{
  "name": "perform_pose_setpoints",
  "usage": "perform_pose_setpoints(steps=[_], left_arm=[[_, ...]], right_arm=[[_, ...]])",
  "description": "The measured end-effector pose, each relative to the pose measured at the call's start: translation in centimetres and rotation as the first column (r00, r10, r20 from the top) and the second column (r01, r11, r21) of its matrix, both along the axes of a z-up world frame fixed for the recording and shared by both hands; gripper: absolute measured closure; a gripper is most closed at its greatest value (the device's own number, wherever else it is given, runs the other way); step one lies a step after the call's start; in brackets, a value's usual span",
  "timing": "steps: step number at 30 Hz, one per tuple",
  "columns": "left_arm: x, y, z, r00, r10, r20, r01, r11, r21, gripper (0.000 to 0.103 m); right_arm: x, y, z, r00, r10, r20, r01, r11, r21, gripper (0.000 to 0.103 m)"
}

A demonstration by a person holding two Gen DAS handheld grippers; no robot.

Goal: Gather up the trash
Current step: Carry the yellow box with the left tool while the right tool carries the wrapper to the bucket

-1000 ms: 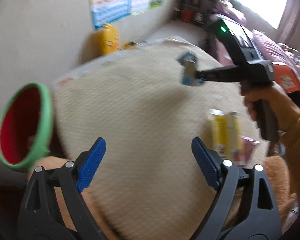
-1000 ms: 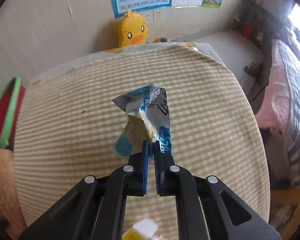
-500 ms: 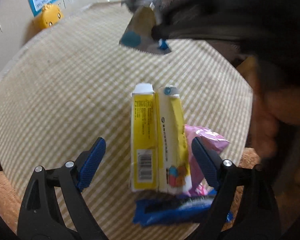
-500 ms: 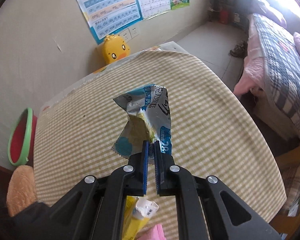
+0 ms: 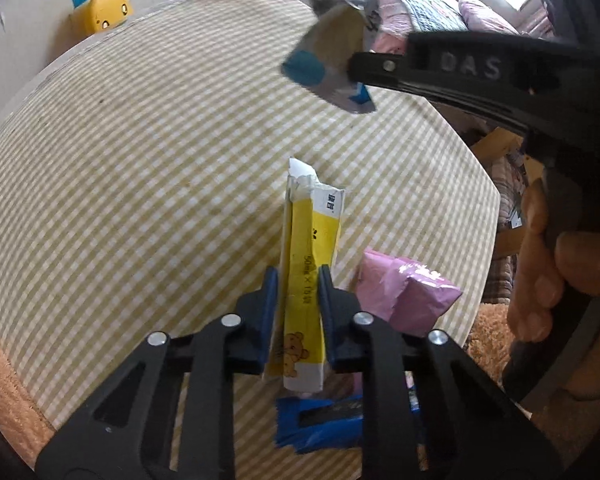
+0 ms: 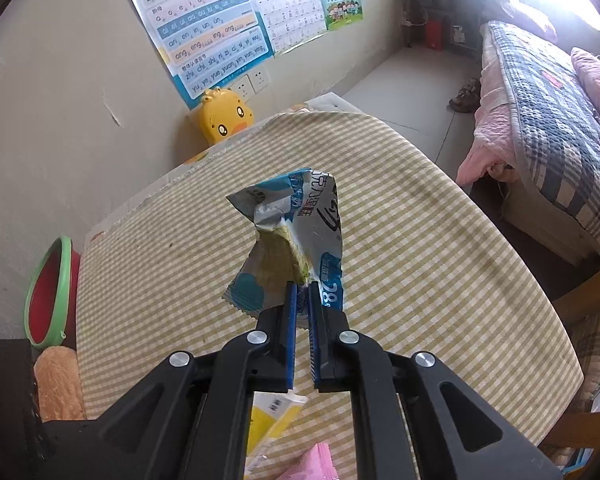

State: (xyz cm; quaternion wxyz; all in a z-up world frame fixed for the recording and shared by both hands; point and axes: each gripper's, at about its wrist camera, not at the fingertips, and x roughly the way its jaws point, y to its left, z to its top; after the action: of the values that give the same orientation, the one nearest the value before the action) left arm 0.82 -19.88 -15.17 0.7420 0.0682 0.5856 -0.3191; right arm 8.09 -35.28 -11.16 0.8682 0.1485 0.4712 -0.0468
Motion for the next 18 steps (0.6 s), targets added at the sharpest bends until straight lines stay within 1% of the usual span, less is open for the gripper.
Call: perform_pose_setpoints(steps=[4, 8, 12, 18], left_arm=[[0.6, 2.5, 0.8, 0.999, 0.021, 0.035, -0.021, 1.000, -0.001, 0.085], [1.6, 5.5, 2.0, 0.994, 0.069, 0.091, -0.071, 0.997, 0.018, 0.085], [2.6, 8.4, 3.8, 0.978, 0.146, 0.152, -0.149, 0.989, 0.008, 0.085], [3.0, 11.5, 6.8, 0.943, 0.203, 0.265, -0.207, 0.978, -0.014, 0.085]], right_arm=[[-0.5, 0.4, 0.4, 1.000, -0.010, 0.009, 0.010, 1.000, 0.003, 0.098], [-1.0, 1.7, 0.8, 1.000, -0.005, 0.021, 0.005, 1.000, 0.009, 0.098], [-1.9, 3.6, 1.6, 0.998, -0.008, 0.055, 0.006, 0.999, 0.041, 0.098], [-3.1, 7.3, 3.1, 0.995, 0.009, 0.098, -0.016, 0.997, 0.075, 0.098]])
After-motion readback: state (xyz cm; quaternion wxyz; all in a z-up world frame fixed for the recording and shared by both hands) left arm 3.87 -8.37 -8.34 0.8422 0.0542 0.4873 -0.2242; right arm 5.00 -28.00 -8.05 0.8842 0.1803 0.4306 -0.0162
